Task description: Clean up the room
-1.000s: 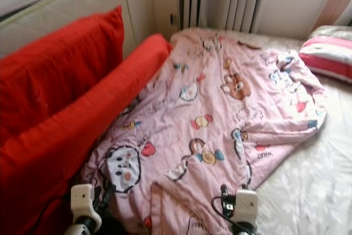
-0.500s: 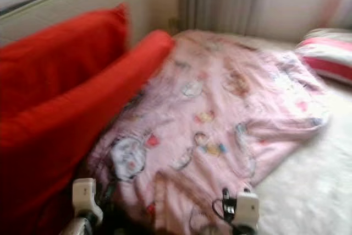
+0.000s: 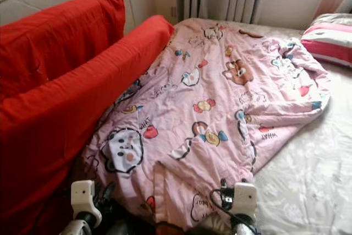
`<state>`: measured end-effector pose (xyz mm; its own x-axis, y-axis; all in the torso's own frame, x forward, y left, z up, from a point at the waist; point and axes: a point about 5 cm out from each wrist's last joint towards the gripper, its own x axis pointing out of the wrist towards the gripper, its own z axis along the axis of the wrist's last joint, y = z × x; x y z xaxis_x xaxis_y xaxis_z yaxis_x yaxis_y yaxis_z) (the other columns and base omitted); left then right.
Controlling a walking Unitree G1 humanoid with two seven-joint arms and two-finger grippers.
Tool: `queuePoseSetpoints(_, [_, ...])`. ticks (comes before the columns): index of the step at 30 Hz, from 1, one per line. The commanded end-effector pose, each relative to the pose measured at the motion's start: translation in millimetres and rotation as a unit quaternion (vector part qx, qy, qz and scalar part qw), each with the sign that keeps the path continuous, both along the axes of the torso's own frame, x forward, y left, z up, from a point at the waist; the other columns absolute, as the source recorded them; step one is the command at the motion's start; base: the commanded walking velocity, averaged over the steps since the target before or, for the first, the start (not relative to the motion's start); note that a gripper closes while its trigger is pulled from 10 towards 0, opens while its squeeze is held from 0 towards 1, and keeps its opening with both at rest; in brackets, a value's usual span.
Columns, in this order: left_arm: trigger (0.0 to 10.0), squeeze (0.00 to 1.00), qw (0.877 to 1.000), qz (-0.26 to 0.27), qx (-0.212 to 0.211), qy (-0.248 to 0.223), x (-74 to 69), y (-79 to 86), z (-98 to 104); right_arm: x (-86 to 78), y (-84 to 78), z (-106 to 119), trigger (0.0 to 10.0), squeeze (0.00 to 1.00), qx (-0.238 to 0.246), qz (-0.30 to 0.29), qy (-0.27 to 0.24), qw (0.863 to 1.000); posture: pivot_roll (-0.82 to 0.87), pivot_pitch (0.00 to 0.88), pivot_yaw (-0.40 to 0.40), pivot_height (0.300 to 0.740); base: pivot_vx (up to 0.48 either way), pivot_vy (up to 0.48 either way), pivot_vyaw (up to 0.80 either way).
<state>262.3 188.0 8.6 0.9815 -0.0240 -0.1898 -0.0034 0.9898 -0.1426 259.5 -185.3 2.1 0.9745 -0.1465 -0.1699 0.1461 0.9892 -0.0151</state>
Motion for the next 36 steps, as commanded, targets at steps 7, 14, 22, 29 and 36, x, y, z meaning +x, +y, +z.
queuePoseSetpoints(7, [10.0,0.00,1.000,0.007,0.001,0.017,-3.6,5.7,-4.7,-2.8,1.8,-5.1,10.0,0.00,0.005,-0.003,0.014,1.000,-0.06,0.221,0.033,0.600,0.000,0.000,0.00])
queuePoseSetpoints(14, [10.0,0.00,1.000,0.002,0.004,0.017,-2.7,6.0,-3.9,2.9,-1.9,-3.2,10.0,0.00,0.007,-0.015,0.018,1.000,-0.06,0.223,0.035,0.600,0.000,0.000,0.00])
queuePoseSetpoints(22, [10.0,0.00,1.000,-0.001,0.006,0.016,-2.1,6.4,-3.3,9.8,-12.4,0.4,10.0,0.00,0.021,-0.053,0.021,0.998,-0.05,0.223,0.039,0.600,0.000,0.000,0.00])
queuePoseSetpoints(29, [10.0,0.00,1.000,-0.010,0.010,0.016,-0.4,4.2,-2.5,13.5,-18.6,2.5,10.0,0.00,0.038,-0.083,0.021,0.996,-0.05,0.214,0.042,0.600,0.000,0.000,0.00])
queuePoseSetpoints(36, [10.0,0.00,1.000,-0.012,0.014,0.014,1.3,4.4,-1.1,15.8,-20.0,3.4,10.0,0.00,0.039,-0.087,0.024,0.995,-0.05,0.207,0.042,0.600,0.000,0.000,0.00])
